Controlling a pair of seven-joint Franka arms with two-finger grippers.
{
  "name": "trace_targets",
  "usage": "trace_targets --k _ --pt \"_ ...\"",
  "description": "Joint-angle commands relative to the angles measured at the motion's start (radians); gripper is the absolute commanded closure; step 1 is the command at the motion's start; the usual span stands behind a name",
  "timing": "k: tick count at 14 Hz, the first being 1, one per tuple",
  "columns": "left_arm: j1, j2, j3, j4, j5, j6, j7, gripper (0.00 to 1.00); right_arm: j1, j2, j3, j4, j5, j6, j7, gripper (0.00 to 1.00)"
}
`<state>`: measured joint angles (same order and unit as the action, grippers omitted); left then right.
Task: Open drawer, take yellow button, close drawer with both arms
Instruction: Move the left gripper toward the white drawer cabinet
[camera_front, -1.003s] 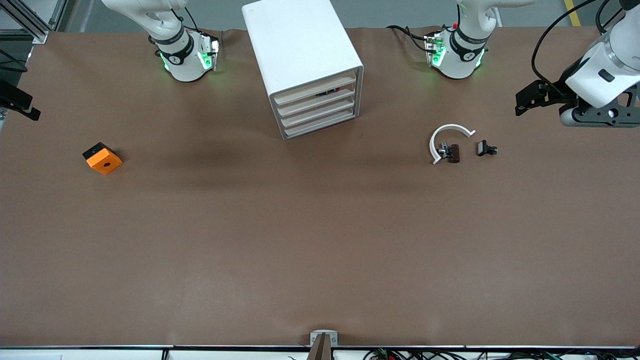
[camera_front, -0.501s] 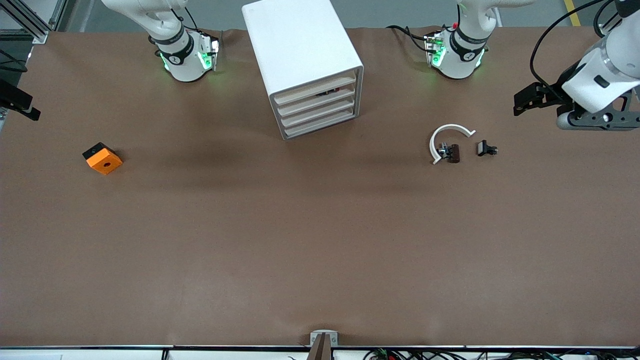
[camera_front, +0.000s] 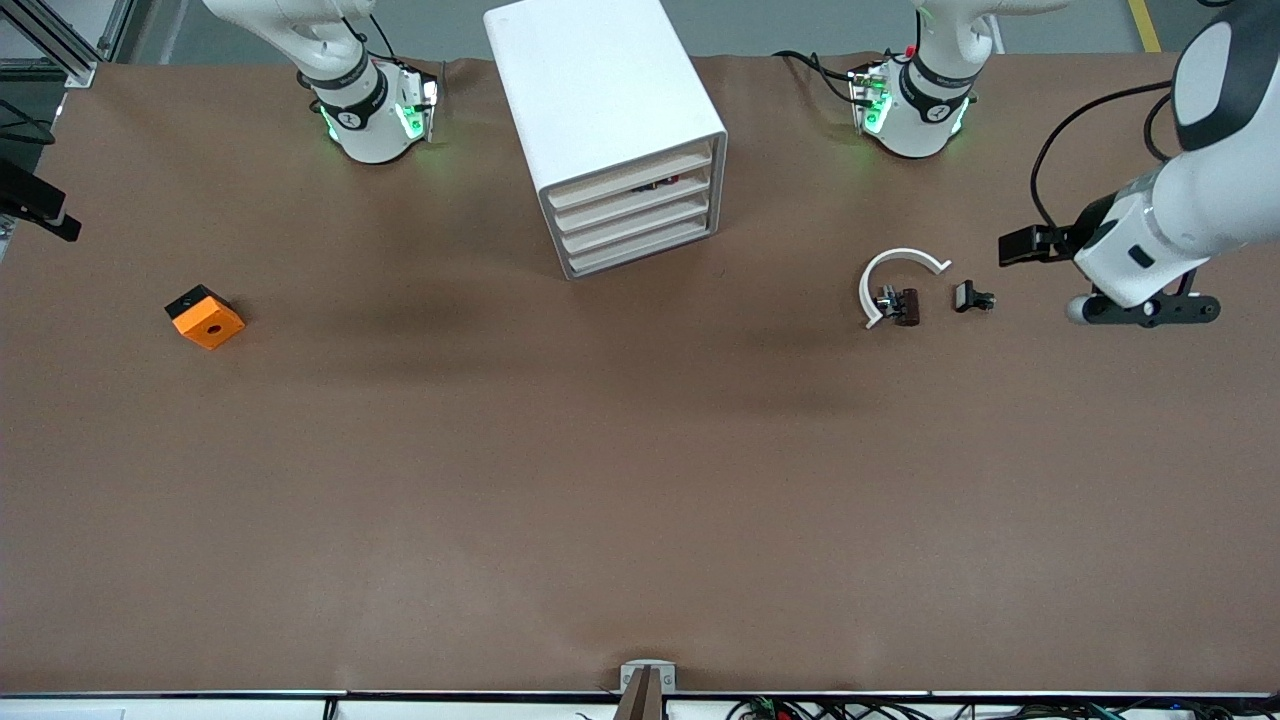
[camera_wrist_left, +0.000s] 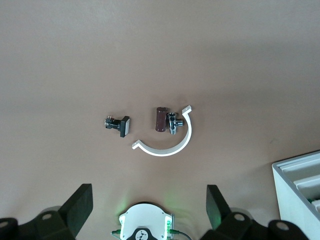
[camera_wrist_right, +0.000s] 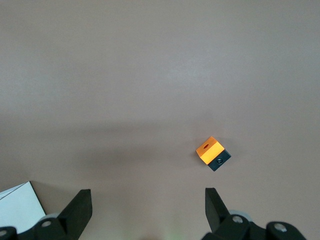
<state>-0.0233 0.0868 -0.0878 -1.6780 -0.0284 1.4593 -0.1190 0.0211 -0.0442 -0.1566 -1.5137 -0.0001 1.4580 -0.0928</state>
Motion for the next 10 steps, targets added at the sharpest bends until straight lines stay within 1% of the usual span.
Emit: trace_targets --k 1,4,8,10 --pt "-0.006 0.065 0.003 0.020 -0.002 0.030 -0.068 0.00 -0.006 -0.014 0.002 -0.008 0.017 -0.004 0.001 0.00" --pt "-0.021 0.125 -0.004 0.020 -0.004 0.082 -0.178 0.00 -0.006 -0.014 0.002 -0.008 0.017 -0.002 0.001 0.00" --pt "-0.050 0.175 -0.007 0.020 -0.034 0.142 -0.298 0.00 -0.006 -0.014 0.002 -0.008 0.017 -0.002 0.001 0.00" --pt "-0.090 0.203 -0.007 0.020 -0.035 0.174 -0.388 0.00 -0.006 -0.014 0.002 -0.008 0.017 -0.002 0.001 0.00"
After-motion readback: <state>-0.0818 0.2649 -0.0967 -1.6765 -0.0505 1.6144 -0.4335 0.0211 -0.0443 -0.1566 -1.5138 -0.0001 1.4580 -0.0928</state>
